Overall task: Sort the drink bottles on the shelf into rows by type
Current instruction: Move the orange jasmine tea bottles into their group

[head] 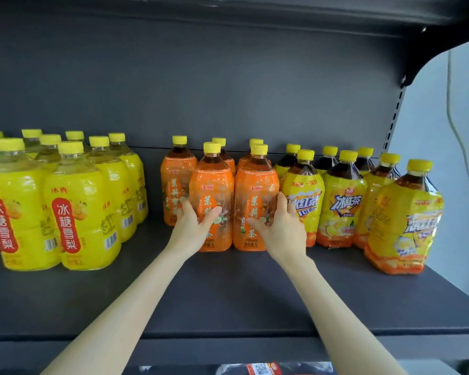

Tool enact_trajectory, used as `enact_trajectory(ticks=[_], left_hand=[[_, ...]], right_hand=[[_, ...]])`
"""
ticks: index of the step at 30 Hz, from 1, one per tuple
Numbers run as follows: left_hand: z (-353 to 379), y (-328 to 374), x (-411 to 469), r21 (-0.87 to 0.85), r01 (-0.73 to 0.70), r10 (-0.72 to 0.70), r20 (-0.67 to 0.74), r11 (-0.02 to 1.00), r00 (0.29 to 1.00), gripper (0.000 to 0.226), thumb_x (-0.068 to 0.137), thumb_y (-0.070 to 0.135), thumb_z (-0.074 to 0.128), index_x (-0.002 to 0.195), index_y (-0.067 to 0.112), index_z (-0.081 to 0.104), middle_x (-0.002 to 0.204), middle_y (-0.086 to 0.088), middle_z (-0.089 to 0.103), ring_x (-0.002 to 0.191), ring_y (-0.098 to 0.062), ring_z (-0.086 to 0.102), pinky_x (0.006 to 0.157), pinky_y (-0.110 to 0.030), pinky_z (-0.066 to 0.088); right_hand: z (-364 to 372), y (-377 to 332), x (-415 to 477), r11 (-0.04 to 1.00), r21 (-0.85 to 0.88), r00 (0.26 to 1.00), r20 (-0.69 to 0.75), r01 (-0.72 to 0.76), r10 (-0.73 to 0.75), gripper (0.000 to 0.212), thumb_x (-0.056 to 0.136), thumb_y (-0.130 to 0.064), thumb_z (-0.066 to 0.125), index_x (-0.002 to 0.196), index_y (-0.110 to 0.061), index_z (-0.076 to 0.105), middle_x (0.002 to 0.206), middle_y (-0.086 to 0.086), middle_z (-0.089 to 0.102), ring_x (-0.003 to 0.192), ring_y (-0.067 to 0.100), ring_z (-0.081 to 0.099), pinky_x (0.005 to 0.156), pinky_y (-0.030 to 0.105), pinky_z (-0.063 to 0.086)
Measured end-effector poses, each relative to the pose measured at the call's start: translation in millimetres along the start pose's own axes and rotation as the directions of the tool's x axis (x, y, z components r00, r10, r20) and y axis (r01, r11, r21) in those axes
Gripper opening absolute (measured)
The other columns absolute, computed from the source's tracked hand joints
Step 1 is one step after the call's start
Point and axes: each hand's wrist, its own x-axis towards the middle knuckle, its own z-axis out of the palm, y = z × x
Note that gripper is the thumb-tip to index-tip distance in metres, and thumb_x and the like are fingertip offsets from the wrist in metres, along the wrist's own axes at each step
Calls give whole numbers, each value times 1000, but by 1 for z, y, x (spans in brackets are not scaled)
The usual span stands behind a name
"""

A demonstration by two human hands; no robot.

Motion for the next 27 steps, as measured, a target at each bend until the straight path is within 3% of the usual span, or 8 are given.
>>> enact_trajectory(ticks=[3, 11, 16, 27], left_hand=[[6, 2, 7, 38, 10, -9, -22, 999, 1000, 80, 87, 54, 51, 147, 16, 12, 151, -10, 20, 135, -28, 32, 103, -43, 37], [15, -5, 11, 11, -1, 2, -84, 1000, 996, 87, 83, 56, 55, 148, 18, 11, 151, -8, 22, 137, -28, 31, 104, -46, 36], [12, -16, 12, -36, -40, 38, -47, 999, 998, 87, 80, 49, 64, 148, 20, 19, 146, -4, 38, 133, -25, 39, 104, -44, 39], [10, -17, 4, 65, -124, 135, -210, 990, 968, 79, 73, 52, 69, 138, 16, 42, 132, -4, 55, 120, -25, 53, 98, -42, 44]], right_hand=[[2, -4, 4, 997, -77, 999, -43, -4, 1, 91, 82, -56, 62, 147, -8, 21, 142, 12, 45, 120, 32, 54, 89, 40, 48], [13, -5, 3, 993, -112, 992, -123, -21, 7, 76, 82, -53, 65, 135, -9, 31, 120, 11, 61, 99, 32, 65, 74, 35, 50], [18, 0, 3, 993, -116, 994, -106, -19, 7, 86, 83, -47, 67, 144, -14, 17, 120, 11, 61, 98, 31, 66, 76, 38, 53], [19, 1, 1, 996, -91, 993, -114, 8, -18, 90, 84, -45, 67, 149, -16, 12, 121, 12, 60, 100, 31, 65, 77, 38, 52]])
